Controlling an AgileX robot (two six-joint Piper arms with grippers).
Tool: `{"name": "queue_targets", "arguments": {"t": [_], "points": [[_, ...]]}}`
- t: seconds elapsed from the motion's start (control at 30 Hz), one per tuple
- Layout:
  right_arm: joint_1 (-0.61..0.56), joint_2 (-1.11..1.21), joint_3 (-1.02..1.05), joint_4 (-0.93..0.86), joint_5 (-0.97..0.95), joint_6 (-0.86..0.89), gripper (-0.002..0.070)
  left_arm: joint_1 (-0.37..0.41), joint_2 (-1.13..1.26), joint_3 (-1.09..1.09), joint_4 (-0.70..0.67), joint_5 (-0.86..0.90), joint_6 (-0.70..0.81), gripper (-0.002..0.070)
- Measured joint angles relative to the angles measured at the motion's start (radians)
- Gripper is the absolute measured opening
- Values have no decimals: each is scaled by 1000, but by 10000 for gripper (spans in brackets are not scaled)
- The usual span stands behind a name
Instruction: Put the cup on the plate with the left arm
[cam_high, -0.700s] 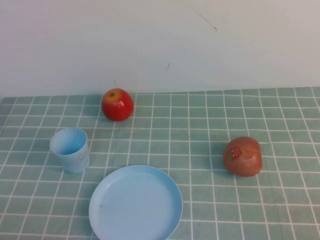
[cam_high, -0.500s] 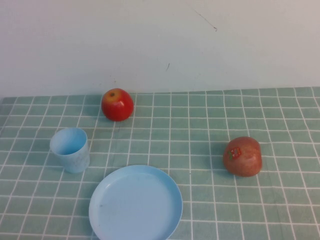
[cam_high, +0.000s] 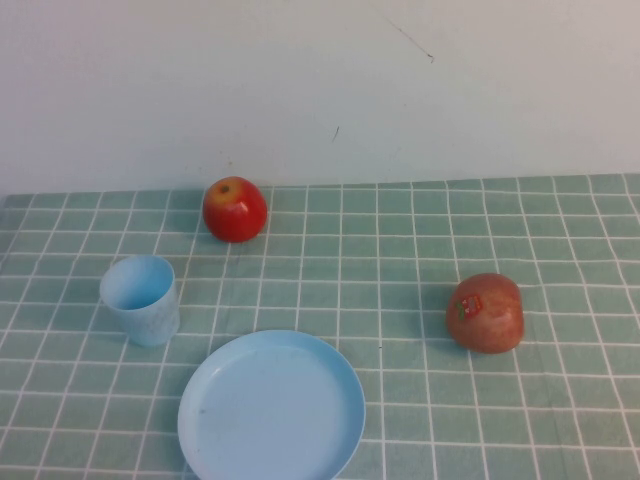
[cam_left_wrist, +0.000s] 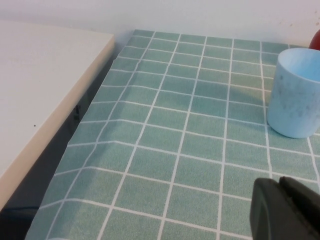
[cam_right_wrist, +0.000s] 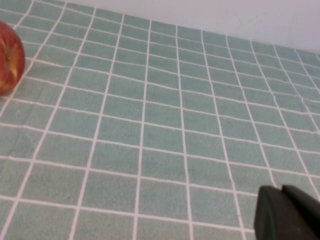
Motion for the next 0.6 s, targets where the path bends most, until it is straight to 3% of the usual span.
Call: {"name": "queue_targets", "arguments": {"t": [0.6], "points": [[0,0,0,0,0,0,-2,-58,0,0,-4,-4,2,-2]]}}
